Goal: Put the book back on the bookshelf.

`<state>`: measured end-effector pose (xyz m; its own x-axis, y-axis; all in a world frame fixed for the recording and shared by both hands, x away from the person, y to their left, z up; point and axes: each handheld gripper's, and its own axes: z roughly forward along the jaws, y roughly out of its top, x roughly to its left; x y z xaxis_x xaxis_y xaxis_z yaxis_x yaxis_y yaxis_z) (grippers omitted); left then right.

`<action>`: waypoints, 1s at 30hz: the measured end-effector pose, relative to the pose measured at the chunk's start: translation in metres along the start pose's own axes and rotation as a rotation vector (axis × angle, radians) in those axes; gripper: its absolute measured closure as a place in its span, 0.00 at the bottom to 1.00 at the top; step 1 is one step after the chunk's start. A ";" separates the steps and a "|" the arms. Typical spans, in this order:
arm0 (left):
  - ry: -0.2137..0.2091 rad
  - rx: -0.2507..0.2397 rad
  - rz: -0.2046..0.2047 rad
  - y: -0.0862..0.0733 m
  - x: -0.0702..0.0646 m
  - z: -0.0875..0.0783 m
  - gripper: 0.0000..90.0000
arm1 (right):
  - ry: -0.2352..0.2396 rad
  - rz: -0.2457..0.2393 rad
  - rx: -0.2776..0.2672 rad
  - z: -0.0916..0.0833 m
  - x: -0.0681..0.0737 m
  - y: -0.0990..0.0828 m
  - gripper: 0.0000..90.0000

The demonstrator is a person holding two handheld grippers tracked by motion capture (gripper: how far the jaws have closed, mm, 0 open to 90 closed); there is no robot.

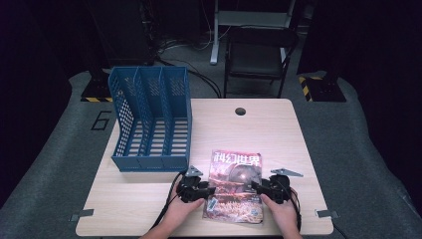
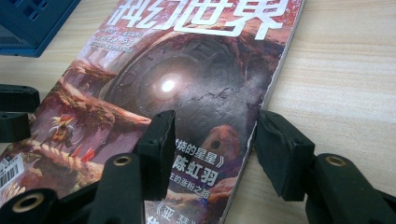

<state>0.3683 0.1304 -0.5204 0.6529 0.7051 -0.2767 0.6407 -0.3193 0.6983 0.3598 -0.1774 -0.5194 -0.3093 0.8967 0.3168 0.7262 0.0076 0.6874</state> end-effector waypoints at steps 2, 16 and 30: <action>0.007 0.015 0.017 0.000 0.000 -0.001 0.66 | -0.004 0.001 0.003 0.000 0.001 0.000 0.53; -0.017 0.028 0.039 -0.007 -0.010 -0.005 0.68 | -0.023 0.019 0.030 -0.002 0.005 0.002 0.45; 0.008 0.031 0.094 -0.007 -0.013 -0.004 0.68 | 0.020 0.097 0.009 -0.005 -0.002 0.002 0.49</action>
<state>0.3537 0.1257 -0.5188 0.7079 0.6758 -0.2055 0.5888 -0.4039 0.7001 0.3589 -0.1817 -0.5151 -0.2494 0.8842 0.3950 0.7589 -0.0749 0.6468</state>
